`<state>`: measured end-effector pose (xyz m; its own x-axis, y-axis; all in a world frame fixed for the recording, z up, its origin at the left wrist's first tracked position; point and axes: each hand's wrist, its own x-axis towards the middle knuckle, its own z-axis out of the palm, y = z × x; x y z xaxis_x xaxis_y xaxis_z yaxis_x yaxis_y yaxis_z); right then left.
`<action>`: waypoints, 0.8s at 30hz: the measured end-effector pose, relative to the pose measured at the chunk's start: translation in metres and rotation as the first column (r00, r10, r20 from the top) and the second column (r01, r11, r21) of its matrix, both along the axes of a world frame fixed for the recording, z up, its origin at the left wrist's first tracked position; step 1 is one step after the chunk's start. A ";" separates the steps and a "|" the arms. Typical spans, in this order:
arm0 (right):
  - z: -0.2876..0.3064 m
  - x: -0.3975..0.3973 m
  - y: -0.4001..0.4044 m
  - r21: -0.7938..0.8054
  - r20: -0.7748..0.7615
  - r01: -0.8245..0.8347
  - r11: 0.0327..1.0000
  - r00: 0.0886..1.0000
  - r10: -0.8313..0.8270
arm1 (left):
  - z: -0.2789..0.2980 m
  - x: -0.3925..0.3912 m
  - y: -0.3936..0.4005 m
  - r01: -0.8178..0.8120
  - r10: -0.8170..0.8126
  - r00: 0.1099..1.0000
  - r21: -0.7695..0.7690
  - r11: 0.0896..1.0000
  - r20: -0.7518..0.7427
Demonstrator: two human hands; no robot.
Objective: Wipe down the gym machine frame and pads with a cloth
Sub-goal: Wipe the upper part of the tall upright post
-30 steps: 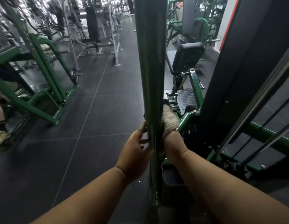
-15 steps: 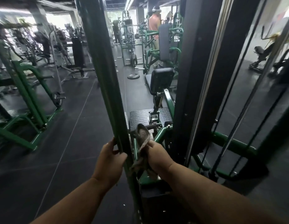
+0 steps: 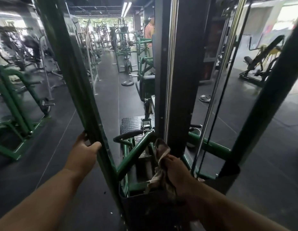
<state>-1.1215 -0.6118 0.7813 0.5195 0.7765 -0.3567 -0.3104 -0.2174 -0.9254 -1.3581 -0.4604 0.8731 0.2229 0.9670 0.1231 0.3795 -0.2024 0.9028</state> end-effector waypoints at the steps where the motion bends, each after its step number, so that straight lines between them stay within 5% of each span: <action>1: -0.003 0.002 -0.006 -0.015 0.002 0.006 1.000 1.000 -0.006 | -0.002 0.003 -0.001 -0.019 0.019 1.000 0.000 1.000 0.009; 10: 0.014 0.001 -0.030 0.013 0.044 0.102 0.995 0.994 -0.103 | -0.034 0.047 -0.031 -0.075 0.090 0.994 -0.201 0.977 0.063; 17: 0.023 0.002 -0.013 -0.037 0.165 0.140 0.989 0.977 -0.133 | -0.076 0.076 -0.031 0.225 -0.184 0.973 -0.382 0.896 0.140; 24: 0.034 0.005 -0.034 -0.008 0.190 0.140 0.990 0.972 -0.136 | -0.073 0.099 -0.054 0.439 -0.462 0.884 -0.448 0.779 0.063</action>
<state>-1.1167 -0.6457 0.8157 0.6806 0.6859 -0.2577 -0.1590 -0.2050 -0.9658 -1.2595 -0.5141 0.7997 0.6414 0.7022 -0.3090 0.3891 0.0494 0.9199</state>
